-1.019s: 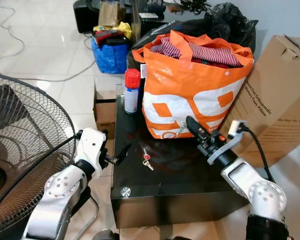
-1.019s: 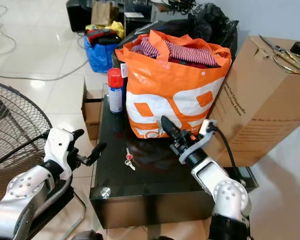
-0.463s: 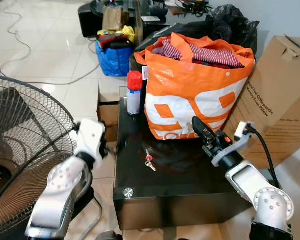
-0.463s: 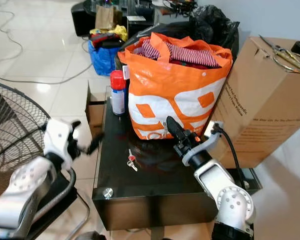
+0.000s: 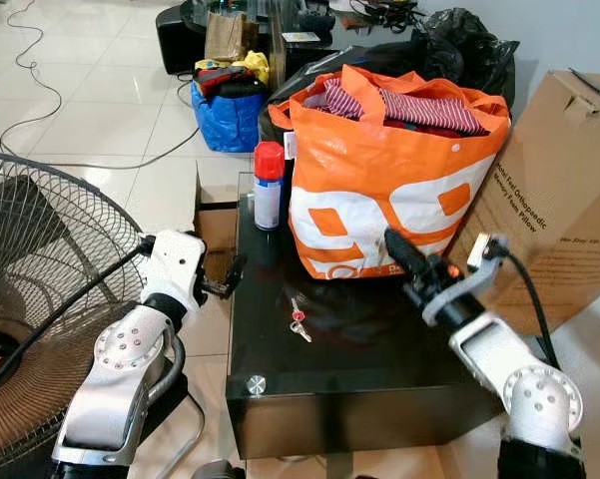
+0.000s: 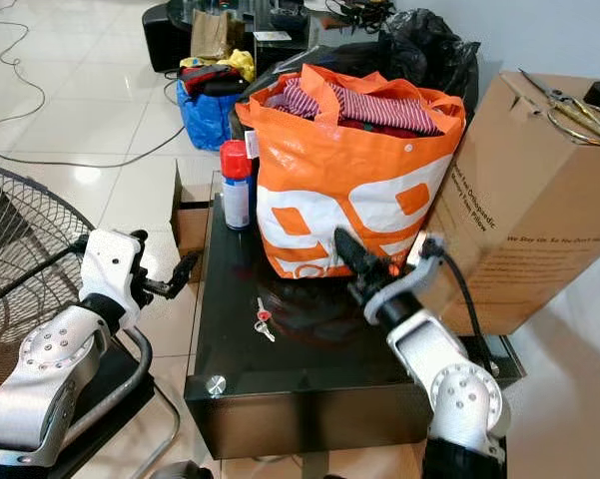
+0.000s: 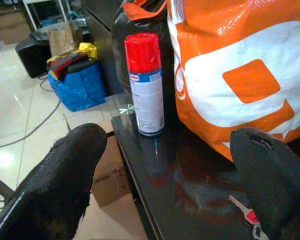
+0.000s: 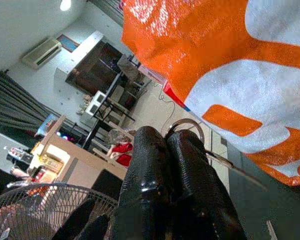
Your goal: Hang keys on a hook
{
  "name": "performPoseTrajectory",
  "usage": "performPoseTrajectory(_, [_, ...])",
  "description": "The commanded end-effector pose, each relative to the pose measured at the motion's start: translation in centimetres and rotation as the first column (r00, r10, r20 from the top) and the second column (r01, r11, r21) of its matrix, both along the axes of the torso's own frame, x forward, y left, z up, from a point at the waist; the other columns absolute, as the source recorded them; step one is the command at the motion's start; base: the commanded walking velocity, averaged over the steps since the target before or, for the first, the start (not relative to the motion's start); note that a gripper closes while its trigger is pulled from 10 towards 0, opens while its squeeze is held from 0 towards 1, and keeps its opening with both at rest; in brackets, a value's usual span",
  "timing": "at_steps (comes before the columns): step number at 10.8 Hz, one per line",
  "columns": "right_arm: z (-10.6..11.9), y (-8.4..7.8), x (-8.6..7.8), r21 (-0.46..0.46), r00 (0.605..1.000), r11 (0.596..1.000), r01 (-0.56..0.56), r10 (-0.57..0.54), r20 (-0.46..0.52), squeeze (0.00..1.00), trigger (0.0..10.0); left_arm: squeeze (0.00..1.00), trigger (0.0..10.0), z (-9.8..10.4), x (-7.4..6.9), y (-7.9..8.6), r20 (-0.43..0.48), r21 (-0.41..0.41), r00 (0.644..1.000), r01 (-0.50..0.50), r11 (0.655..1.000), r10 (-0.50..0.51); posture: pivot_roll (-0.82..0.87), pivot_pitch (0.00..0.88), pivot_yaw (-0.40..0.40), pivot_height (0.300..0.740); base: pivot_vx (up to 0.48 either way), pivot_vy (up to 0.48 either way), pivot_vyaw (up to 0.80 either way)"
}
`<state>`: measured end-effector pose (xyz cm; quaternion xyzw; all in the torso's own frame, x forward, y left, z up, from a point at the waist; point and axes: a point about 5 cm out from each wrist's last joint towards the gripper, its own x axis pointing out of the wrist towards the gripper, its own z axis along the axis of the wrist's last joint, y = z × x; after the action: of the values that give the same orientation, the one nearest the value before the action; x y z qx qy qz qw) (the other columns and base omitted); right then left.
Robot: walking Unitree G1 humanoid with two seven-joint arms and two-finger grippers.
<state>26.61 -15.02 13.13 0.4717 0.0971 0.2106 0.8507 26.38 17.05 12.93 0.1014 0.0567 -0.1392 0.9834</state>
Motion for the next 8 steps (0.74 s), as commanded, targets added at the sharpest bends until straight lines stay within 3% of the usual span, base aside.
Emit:
performPoseTrajectory(1, [0.31, -0.29, 0.07, -0.012, 1.000, 1.000, 0.019, -0.019, 0.007, 0.00, 10.0, 0.00, 10.0, -0.09, 0.16, -0.18, -0.003, 0.016, 1.000, 0.006, 1.000, -0.006, -0.02, 0.000, -0.035, 0.740, -0.356, 0.000, 0.00])
performPoseTrajectory(8, [0.50, -0.77, 0.60, -0.023, 0.999, 0.999, 0.044, -0.044, 0.010, 0.00, 10.0, 0.00, 10.0, -0.16, 0.43, -0.52, 0.002, 0.035, 1.000, 0.024, 0.999, -0.024, -0.02, 0.000, -0.038, 0.740, -0.333, 0.000, 0.00])
